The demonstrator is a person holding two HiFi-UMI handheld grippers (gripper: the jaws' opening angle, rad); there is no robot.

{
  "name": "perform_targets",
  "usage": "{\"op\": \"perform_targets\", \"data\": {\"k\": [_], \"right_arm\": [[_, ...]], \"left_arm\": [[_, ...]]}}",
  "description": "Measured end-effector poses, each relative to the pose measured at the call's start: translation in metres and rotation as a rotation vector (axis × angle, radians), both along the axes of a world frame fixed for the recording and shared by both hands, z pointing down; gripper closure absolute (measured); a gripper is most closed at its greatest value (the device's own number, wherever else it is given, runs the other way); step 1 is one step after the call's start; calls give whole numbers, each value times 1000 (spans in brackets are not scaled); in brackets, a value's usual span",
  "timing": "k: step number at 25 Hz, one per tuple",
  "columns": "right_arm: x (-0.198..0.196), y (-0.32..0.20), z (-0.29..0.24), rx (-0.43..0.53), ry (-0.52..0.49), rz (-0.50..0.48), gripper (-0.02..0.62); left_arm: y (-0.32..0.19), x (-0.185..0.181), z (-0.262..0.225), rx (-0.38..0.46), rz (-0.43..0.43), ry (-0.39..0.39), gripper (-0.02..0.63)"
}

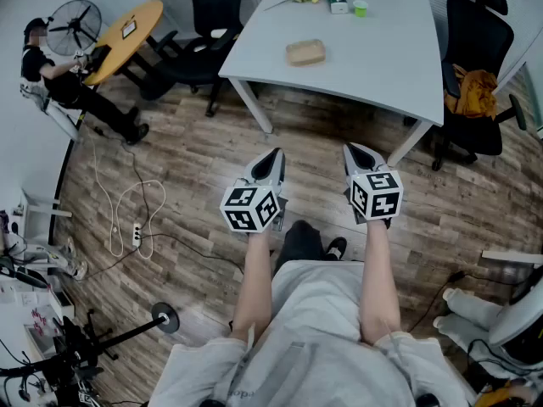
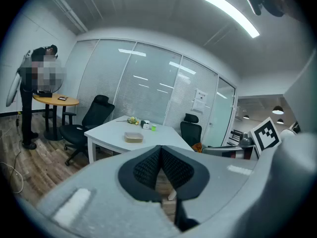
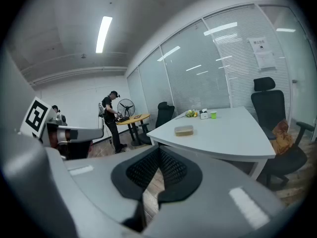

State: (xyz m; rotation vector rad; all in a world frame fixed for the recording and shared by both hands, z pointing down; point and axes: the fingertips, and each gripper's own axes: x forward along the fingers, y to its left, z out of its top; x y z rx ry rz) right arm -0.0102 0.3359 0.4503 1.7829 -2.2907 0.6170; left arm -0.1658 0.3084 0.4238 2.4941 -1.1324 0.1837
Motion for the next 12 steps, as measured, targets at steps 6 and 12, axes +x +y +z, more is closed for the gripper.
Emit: {"op": "perform_targets", "data": {"k": [6,12], "right_arm": [[7,3,10,6,32,2,594],[11,-12,4,39,-3,20,593]], "left_arm": [[8,-8,2,19,-23,-15,607],[-9,-44,-1,51,-87,-18,607]]}}
